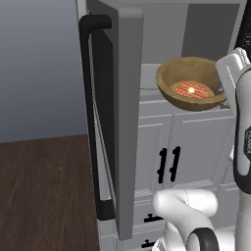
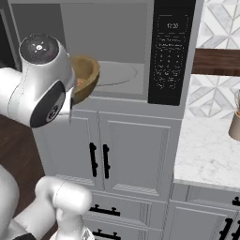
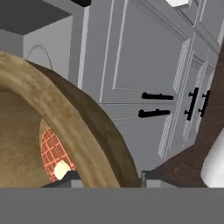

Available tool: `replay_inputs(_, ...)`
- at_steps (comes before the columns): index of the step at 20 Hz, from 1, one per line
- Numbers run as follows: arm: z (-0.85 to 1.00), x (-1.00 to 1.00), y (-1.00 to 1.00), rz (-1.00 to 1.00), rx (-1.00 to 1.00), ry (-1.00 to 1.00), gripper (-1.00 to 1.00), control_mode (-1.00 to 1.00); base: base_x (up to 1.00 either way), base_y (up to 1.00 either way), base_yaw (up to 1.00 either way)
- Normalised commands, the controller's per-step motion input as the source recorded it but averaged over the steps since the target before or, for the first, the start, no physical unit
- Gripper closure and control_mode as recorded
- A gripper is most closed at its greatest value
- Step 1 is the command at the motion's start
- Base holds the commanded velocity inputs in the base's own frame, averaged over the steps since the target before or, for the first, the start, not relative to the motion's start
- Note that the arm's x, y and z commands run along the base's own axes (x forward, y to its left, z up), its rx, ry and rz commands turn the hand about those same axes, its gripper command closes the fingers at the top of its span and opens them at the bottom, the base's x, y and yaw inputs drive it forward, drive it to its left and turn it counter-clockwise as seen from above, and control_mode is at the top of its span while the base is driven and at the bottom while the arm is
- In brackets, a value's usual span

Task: Open the microwave, place the bowl with waffle inside the microwave, then close the microwave door and turn it on.

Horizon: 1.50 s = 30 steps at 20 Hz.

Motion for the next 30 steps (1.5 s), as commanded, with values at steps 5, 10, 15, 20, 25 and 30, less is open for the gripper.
replay_inputs(5, -0.1, 0.82, 0.34, -0.06, 0.14, -0.02, 1.0, -1.0, 0.0, 0.0, 0.0)
replay_inputs(10, -0.05, 0.9, 0.34, -0.1, 0.1, 0.0, 1.0, -1.0, 0.0, 0.0, 0.0)
replay_inputs(15, -0.08, 0.93, 0.06, -0.1, 0.13, 0.0, 1.0, -1.0, 0.0, 0.0, 0.0)
replay_inputs(20, -0.17, 0.98, 0.01, -0.02, 0.13, 0.0, 1.0, -1.0, 0.0, 0.0, 0.0)
replay_inputs(25, -0.1, 0.99, 0.04, 0.0, 0.09, 0.05, 1.0, -1.0, 0.0, 0.0, 0.0)
replay_inputs(30, -0.09, 0.7, 0.1, 0.0, 0.0, 0.13, 1.0, -1.0, 0.0, 0.0, 0.0)
